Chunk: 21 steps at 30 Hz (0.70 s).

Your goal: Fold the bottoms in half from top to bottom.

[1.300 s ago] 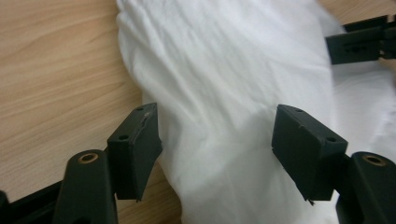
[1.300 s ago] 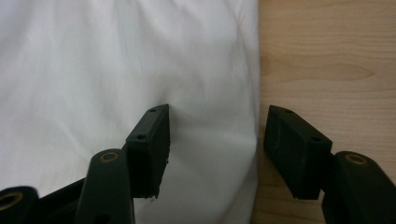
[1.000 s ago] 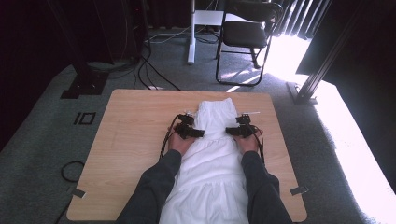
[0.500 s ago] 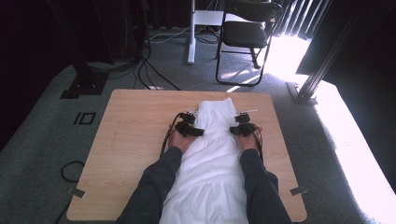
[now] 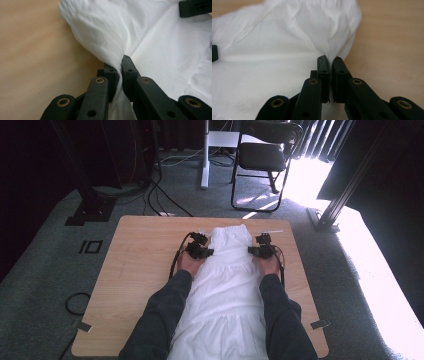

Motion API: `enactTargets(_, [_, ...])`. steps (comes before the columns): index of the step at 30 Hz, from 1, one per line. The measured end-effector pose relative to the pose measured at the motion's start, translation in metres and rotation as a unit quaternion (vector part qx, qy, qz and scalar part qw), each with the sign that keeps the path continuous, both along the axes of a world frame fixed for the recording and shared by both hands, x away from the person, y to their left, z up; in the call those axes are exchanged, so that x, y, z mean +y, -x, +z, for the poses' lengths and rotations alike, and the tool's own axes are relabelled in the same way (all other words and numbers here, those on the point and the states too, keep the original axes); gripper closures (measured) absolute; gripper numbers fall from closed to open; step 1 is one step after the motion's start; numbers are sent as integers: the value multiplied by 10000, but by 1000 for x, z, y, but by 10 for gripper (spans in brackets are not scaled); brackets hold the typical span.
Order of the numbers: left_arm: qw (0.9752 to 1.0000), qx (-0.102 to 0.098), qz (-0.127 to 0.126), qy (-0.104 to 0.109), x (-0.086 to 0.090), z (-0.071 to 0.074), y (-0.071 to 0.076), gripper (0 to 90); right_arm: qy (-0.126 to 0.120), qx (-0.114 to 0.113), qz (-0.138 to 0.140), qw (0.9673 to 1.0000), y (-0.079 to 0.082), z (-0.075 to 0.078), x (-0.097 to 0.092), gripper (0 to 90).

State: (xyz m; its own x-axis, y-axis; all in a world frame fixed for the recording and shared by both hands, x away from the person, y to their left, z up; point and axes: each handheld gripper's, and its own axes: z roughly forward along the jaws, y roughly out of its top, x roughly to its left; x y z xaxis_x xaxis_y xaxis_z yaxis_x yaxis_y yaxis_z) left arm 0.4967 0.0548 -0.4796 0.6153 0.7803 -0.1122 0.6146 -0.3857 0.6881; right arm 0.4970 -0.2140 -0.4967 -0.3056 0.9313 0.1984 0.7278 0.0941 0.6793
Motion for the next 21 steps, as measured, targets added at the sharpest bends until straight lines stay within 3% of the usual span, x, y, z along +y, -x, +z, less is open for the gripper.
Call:
enactTargets(6, [9976, -686, -20, 31, 3, 60, -6, 873, -4, -665, -1, 9978, -5, 54, 2, 869])
enactTargets(7, [9970, -776, -19, 40, 3, 70, -7, 873, -91, -862, -5, 9962, -6, 71, 0, 869])
enactTargets(8, [9962, -867, -19, 84, 4, 79, -8, 873, -91, -862, -5, 9962, -6, 71, 0, 869])
enactTargets(11, [9944, -1043, -34, 189, 6, 100, -9, 872, -140, -1200, 67, 9926, -5, 100, -2, 868])
enactTargets(16, [9933, -1084, -341, 203, 8, 105, 8, 871, -152, -1218, 274, 9921, 4, 109, -7, 866])
enactTargets(21, [9924, -1018, -632, 295, 11, 99, 33, 870, -264, -1097, 611, 9917, 30, 103, -17, 866])
